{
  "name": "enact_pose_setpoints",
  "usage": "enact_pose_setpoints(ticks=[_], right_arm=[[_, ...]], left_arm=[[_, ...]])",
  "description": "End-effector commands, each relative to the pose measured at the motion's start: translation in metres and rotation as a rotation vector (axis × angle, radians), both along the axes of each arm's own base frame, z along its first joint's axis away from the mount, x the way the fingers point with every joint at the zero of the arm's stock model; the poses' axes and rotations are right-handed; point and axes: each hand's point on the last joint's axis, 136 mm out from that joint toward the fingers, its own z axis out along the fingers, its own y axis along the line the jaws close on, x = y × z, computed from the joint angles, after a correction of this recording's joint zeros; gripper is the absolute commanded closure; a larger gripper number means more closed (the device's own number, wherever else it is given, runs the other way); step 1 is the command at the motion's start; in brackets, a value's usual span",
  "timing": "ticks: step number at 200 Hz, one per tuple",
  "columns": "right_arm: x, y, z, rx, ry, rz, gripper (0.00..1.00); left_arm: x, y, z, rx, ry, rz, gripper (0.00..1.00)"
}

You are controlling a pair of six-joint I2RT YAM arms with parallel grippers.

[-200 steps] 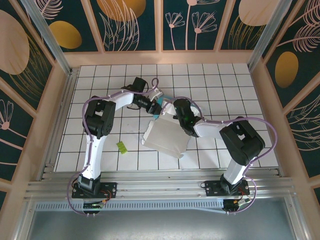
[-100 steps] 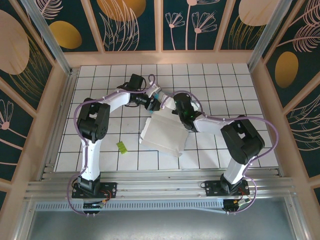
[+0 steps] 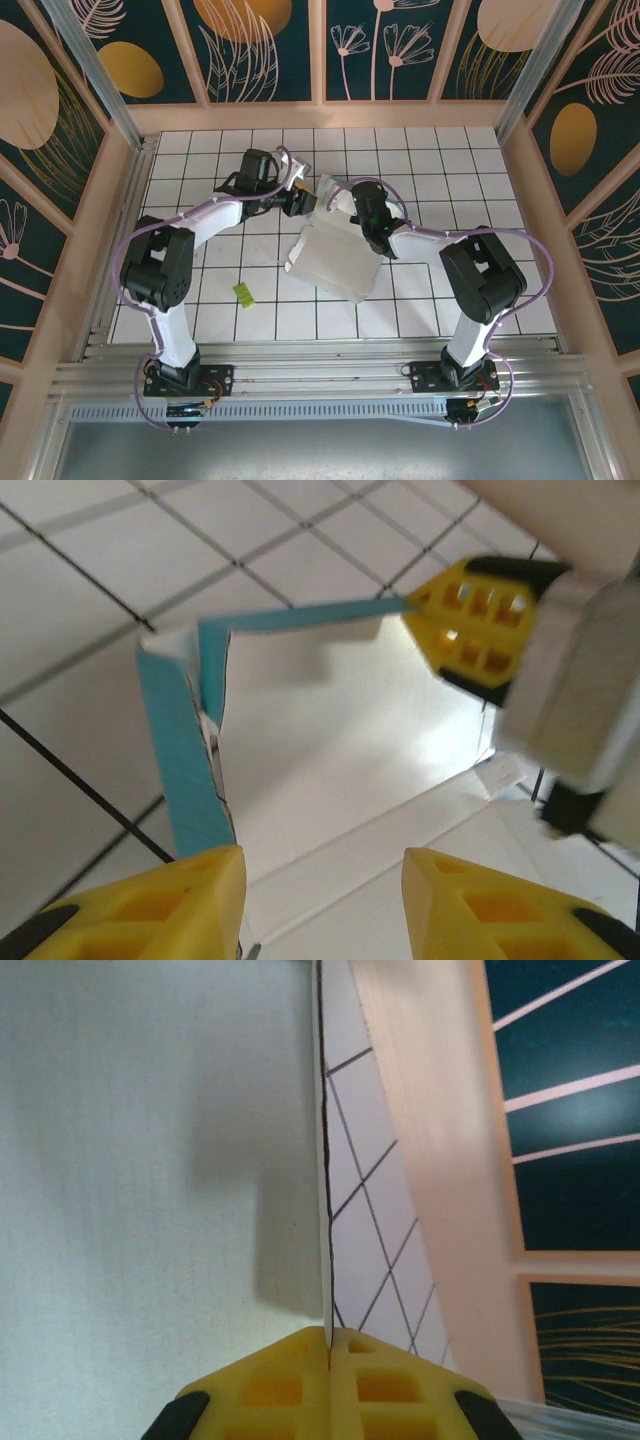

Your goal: Fold the paper box

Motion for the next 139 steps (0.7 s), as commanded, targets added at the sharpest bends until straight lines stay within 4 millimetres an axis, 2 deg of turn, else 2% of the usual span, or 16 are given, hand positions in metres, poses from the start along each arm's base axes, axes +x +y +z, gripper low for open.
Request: enact_pose_setpoints(ticks=[1, 54, 67, 85, 117, 139], right_arm=[[0.01, 0.001, 0.048, -0.047, -0.202, -0.019, 0.98], [0.024, 0.0, 0.067, -0.229, -0.382, -0.052, 0.97], [0.026, 0.003, 0.064, -0.245, -0.388, -0.049, 0.97], [0.029, 0.004, 0.06, -0.216, -0.371, -0.069, 0.97], [0.029, 0.009, 0.05, -0.187, -0.349, -0.08, 0.97], [0.027, 0.011, 0.042, -0.19, -0.348, -0.076, 0.97]], left_arm=[[0.01, 0.007, 0.034, -0.066, -0.145, 0.06, 0.55], [0.02, 0.014, 0.028, 0.019, -0.33, 0.062, 0.57], [0.025, 0.011, 0.027, 0.013, -0.347, 0.051, 0.56], [0.044, 0.011, 0.022, 0.023, -0.336, 0.106, 0.56], [0.067, 0.005, -0.001, 0.035, -0.326, 0.122, 0.55], [0.072, -0.006, -0.012, 0.007, -0.295, 0.08, 0.55]])
